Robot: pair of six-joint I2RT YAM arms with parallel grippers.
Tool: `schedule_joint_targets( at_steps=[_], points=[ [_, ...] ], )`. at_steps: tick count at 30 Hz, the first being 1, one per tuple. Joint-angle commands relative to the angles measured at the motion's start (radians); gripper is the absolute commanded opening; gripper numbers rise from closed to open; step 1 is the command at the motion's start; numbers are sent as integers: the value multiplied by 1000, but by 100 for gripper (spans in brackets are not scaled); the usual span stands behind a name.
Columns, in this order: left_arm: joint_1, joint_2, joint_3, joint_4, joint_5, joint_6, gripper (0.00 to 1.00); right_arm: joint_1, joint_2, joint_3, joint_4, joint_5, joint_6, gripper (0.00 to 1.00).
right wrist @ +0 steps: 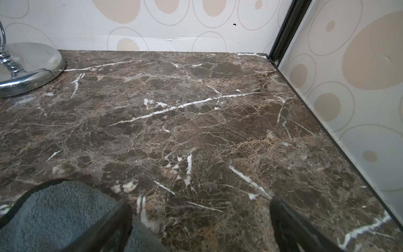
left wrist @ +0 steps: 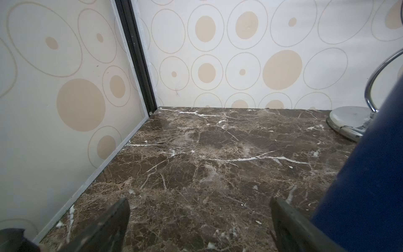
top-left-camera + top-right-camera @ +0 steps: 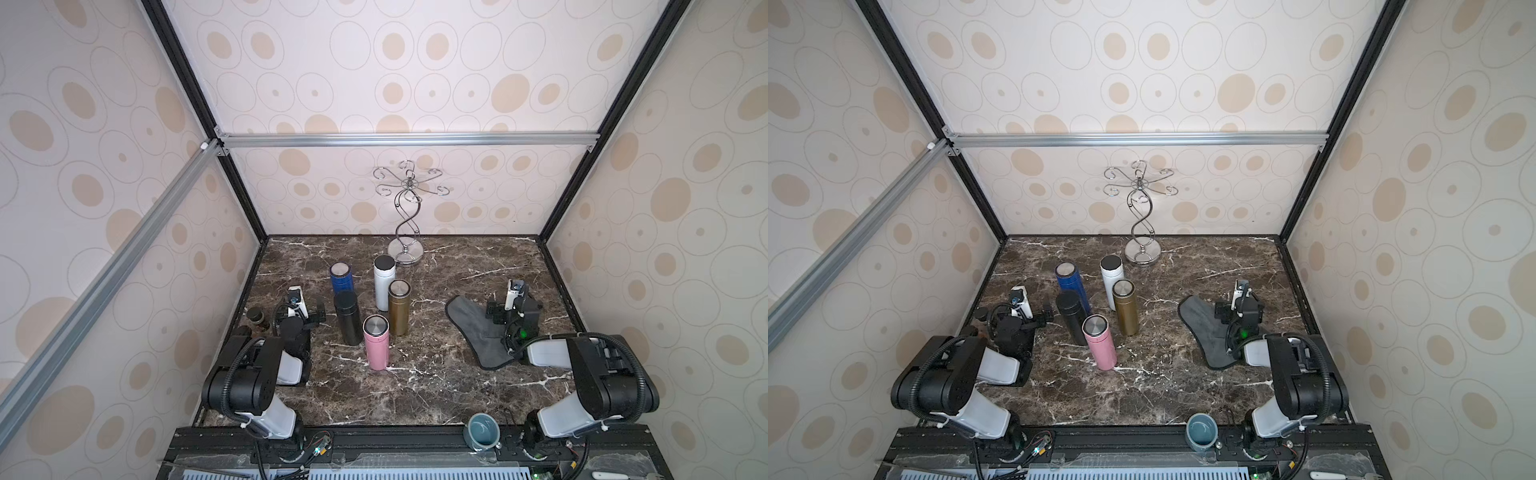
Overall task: Wipe the surface of the thermos
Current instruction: Pick up the thermos from the center of the board.
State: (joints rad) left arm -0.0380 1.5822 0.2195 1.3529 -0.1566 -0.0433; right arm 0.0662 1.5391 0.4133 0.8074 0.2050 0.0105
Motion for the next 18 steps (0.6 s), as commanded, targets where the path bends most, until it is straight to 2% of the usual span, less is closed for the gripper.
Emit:
schedule_joint_targets(
  at_steps=[1,18],
  points=[
    [0,-1,1,17,-1,22,100,0,1,2,7,-5,-3,99],
    [7,1,1,16,5,18,100,0,2,4,4,-4,-6,100]
  ],
)
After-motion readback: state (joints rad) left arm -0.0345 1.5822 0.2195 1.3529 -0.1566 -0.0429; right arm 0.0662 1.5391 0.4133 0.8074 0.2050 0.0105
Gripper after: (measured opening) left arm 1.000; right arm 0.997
